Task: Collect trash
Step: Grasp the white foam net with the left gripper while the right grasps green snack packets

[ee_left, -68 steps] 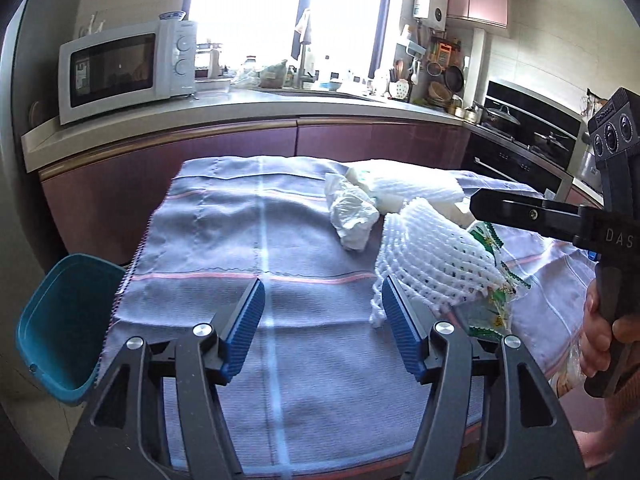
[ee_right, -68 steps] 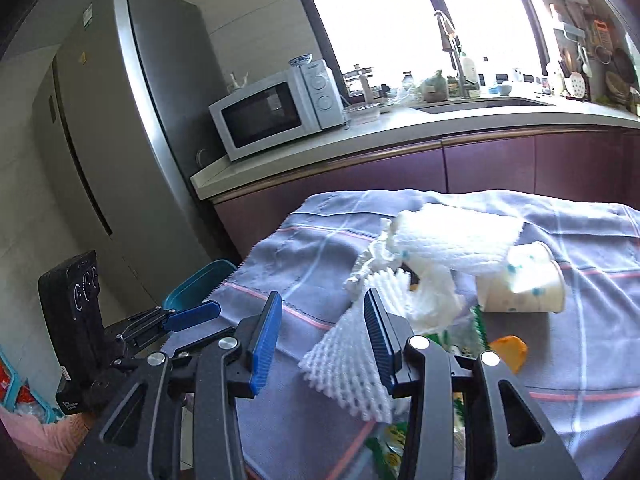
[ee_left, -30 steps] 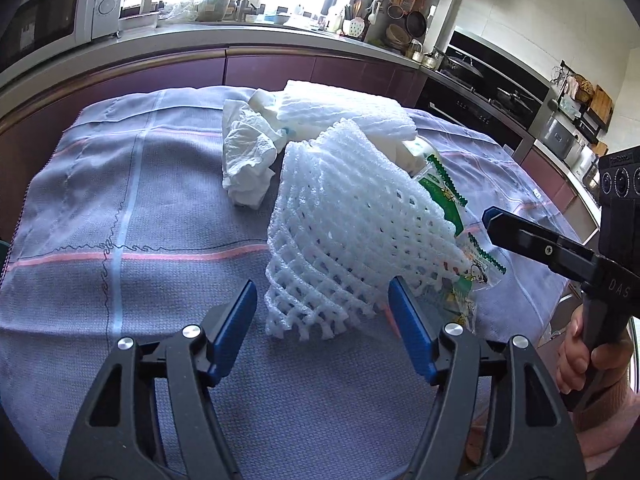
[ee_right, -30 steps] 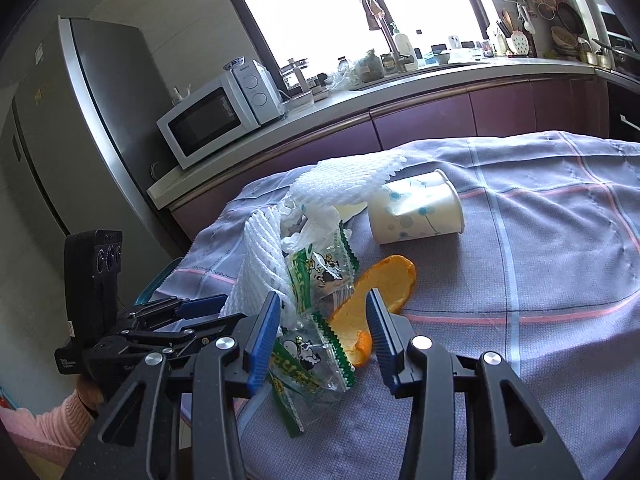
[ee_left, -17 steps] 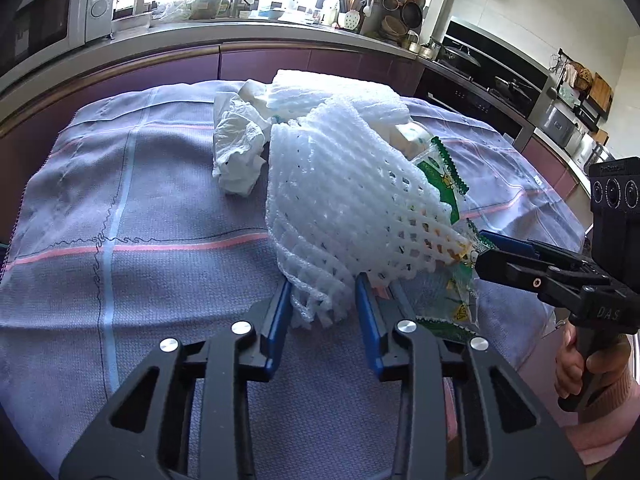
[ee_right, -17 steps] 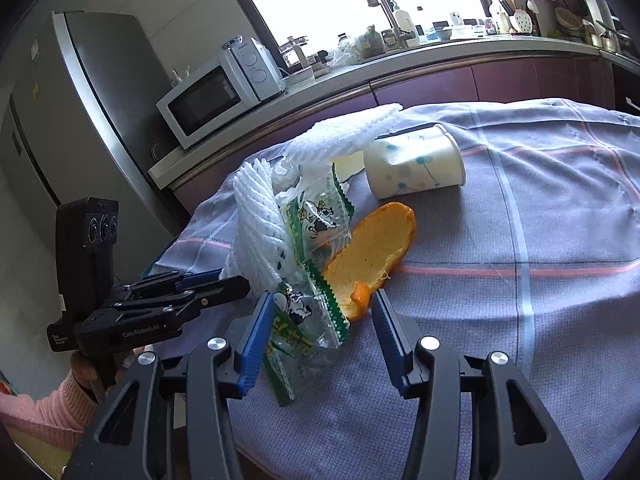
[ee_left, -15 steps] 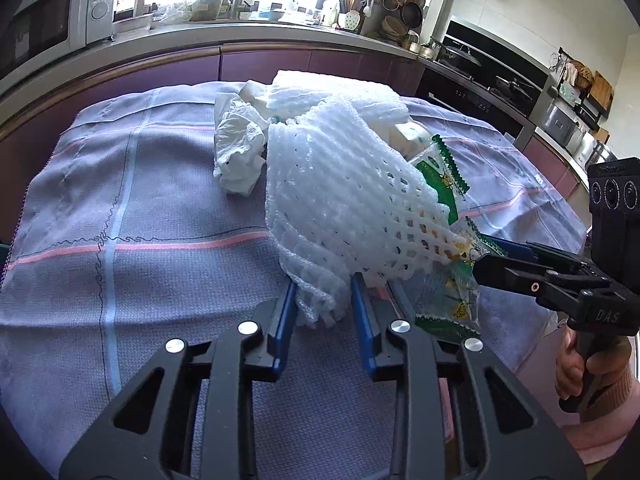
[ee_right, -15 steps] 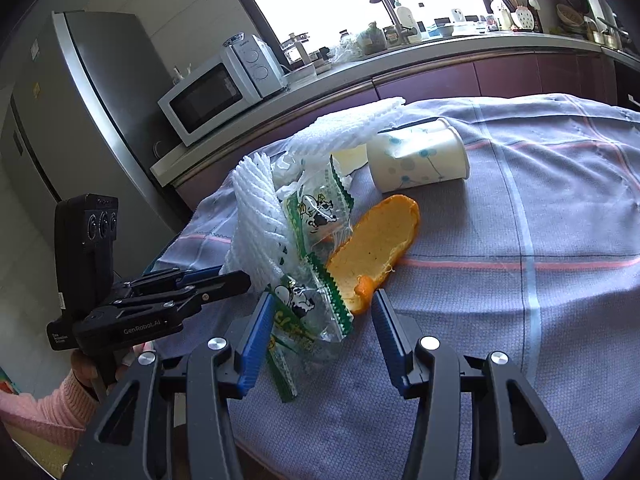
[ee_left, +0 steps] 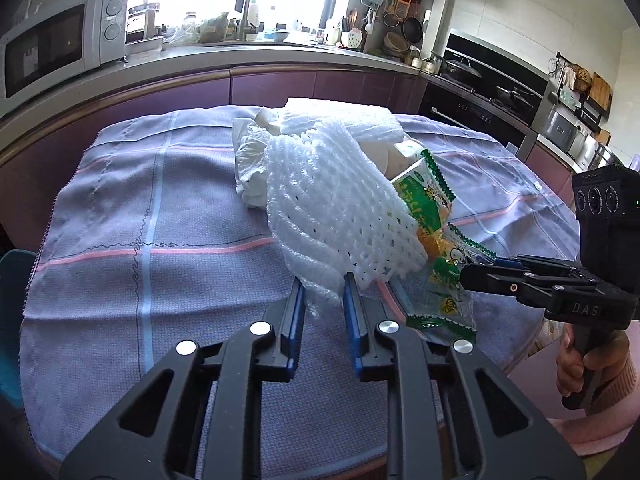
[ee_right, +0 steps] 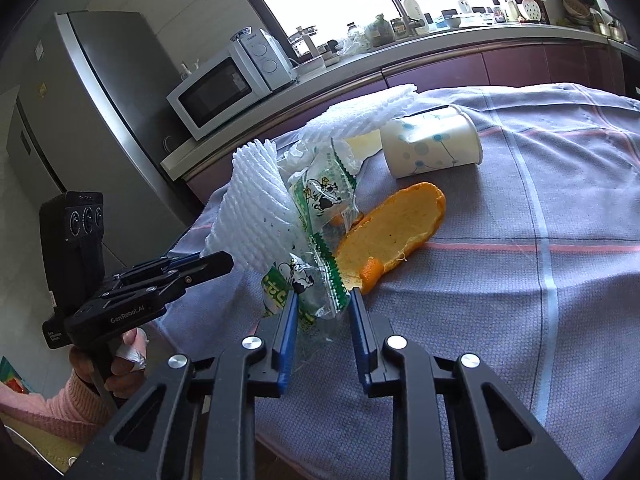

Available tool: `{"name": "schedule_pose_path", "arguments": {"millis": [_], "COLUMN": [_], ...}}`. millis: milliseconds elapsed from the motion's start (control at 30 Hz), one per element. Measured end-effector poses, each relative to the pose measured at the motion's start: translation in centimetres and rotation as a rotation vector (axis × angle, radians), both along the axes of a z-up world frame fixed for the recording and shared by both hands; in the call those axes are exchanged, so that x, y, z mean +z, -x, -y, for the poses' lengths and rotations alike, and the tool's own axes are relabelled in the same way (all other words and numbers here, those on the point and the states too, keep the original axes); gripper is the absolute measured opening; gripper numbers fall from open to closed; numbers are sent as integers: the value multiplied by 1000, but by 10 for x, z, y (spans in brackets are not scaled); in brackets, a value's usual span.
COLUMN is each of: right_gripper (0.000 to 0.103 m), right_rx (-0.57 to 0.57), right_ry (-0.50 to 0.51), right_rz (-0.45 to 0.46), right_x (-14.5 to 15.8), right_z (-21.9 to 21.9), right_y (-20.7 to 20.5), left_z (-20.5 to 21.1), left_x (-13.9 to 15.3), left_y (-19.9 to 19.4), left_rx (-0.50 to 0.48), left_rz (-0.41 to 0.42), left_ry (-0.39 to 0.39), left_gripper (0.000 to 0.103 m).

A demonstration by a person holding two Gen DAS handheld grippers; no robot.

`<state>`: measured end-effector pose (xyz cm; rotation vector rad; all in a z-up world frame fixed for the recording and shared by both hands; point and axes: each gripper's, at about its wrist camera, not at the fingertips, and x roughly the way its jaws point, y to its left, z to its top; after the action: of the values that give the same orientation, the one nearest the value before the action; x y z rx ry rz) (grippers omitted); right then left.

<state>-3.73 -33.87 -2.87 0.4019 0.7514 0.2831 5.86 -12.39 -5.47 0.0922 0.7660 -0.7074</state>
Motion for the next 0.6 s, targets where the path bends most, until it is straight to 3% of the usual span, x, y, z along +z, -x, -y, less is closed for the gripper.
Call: {"name": "schedule_pose_path", "arguments": {"millis": [600], "right_gripper": [21], "right_rx": [84], "right_ry": [-9], "right_rz": [81], "right_x": [33], "right_z": [-27], "right_y": [2], "left_z": [-62], "left_x": [32], "left_y": [32], "left_rx": [50], "left_rz": [82], "left_ry": [54], "left_gripper": [19]}}
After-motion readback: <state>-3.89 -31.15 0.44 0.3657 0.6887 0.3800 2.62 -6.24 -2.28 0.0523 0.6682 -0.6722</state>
